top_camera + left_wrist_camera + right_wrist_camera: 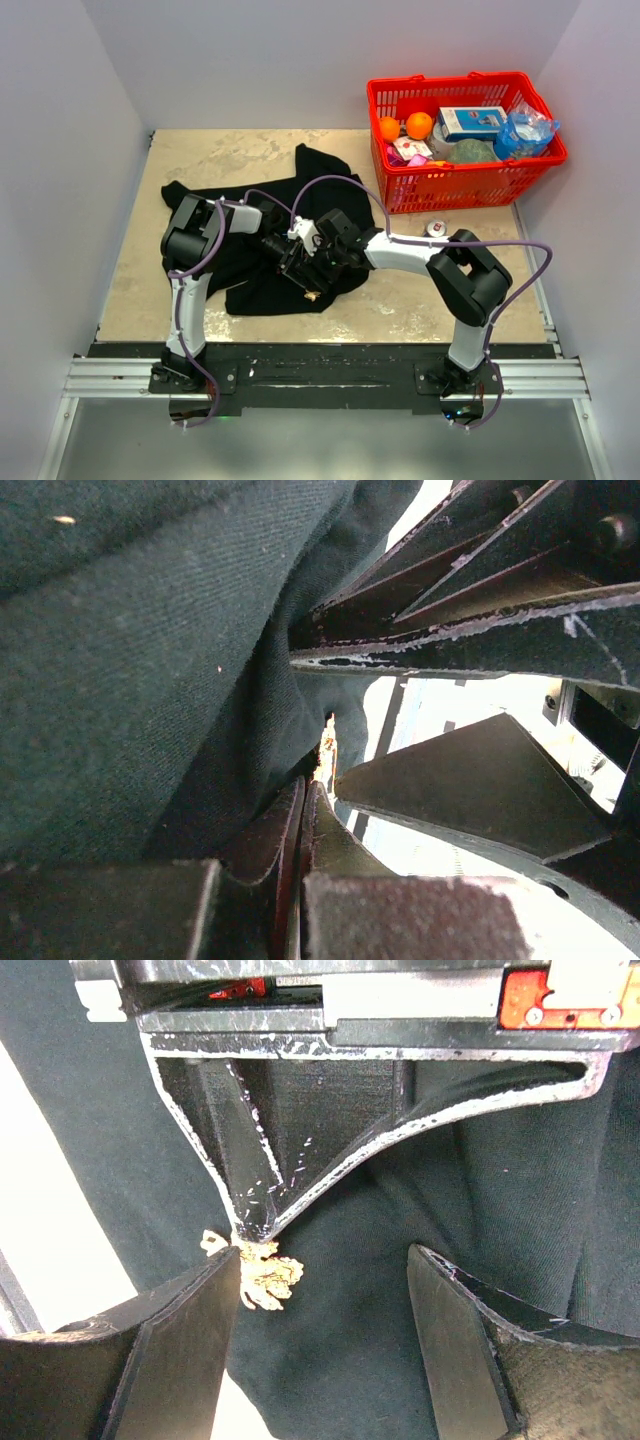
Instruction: Remove the brooch from the garment
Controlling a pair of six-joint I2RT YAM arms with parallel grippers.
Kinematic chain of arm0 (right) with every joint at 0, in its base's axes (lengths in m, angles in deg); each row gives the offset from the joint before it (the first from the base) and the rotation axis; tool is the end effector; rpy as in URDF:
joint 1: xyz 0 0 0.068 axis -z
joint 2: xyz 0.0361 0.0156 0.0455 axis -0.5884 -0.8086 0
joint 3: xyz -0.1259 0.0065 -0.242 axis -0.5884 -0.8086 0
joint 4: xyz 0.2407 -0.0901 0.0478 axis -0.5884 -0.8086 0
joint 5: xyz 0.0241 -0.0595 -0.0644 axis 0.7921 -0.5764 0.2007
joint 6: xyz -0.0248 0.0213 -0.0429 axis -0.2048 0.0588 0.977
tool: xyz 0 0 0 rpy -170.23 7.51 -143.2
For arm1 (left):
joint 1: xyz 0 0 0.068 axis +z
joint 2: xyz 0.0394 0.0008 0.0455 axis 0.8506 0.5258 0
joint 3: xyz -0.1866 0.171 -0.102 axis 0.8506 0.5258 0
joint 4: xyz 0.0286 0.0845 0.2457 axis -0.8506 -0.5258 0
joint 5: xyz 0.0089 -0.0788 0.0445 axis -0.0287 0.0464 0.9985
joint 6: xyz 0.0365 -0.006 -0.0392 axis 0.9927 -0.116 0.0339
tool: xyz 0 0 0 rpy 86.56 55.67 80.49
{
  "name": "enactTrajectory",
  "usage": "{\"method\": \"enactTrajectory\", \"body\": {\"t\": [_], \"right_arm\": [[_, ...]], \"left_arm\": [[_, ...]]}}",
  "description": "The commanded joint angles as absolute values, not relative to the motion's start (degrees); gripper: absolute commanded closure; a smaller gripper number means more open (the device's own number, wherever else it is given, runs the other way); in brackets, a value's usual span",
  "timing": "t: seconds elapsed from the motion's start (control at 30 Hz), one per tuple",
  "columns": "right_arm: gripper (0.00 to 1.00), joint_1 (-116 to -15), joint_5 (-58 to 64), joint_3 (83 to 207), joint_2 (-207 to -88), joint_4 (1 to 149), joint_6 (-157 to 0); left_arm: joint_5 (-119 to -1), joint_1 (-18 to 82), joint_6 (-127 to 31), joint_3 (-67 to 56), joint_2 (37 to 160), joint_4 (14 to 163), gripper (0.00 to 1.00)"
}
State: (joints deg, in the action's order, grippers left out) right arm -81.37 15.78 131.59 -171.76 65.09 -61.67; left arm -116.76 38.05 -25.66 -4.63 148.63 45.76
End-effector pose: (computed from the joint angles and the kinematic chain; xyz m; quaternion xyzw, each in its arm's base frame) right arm 0.2542 0.2743 0.1585 -0.4831 0.8027 0.2503 0.2442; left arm 0.3242 -0.1539 0.0734 -0.2039 -0.8169 0.5335 0.0804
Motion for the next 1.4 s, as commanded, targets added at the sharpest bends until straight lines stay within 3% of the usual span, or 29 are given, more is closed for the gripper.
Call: {"method": "enactTrajectory", "body": {"t": [0.0,1.37], "right_arm": [[0.3,-81.7,13.7,132.6,-173.5,63.7,-61.0],[0.29,-81.4,15.0,135.2,-171.6,60.5,-60.9]], "left_arm": [[-106.5,39.4,-22.3,-5.7,150.9,51.8,1.0],[-105.9,39.6,-20.8,-5.4,151.0,51.0,1.0]]}}
